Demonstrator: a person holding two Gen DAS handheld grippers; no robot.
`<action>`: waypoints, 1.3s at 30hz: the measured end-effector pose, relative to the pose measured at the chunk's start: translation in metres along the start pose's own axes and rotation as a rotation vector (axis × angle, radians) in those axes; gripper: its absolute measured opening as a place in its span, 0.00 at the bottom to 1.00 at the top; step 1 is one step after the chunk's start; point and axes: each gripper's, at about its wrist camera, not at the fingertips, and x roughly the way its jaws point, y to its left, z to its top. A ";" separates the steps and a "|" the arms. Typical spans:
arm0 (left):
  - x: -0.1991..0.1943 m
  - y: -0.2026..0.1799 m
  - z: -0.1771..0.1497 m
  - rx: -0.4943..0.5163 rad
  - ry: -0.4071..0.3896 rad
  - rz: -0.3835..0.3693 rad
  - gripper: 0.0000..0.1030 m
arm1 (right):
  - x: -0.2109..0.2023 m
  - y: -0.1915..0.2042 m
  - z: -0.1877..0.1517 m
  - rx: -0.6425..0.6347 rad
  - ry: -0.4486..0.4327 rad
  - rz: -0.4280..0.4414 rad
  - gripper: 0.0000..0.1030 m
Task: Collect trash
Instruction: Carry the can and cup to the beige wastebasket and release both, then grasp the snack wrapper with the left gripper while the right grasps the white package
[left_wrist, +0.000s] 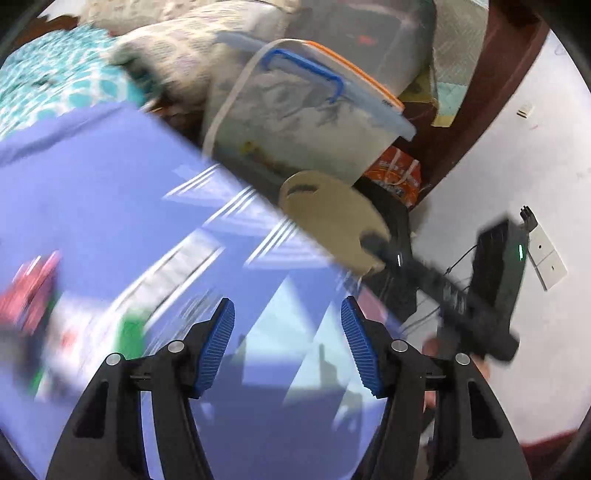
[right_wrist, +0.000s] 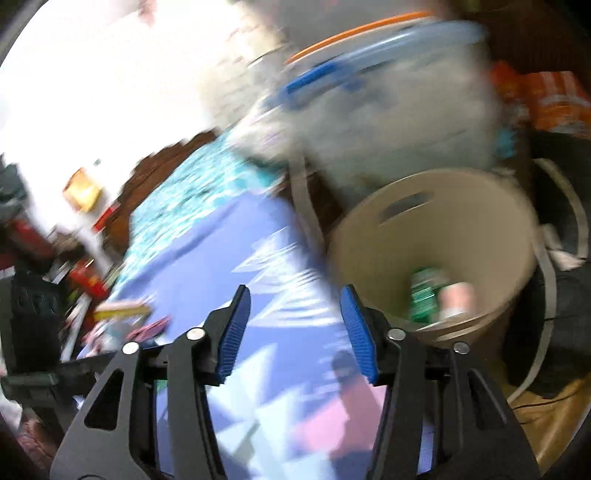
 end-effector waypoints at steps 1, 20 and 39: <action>-0.013 0.009 -0.014 -0.019 -0.002 0.013 0.55 | 0.008 0.016 -0.004 -0.022 0.028 0.032 0.45; -0.218 0.200 -0.183 -0.634 -0.310 0.172 0.56 | 0.135 0.281 -0.093 -0.713 0.209 0.076 0.68; -0.205 0.175 -0.166 -0.480 -0.310 0.001 0.08 | 0.016 0.207 -0.130 -0.316 0.267 0.272 0.35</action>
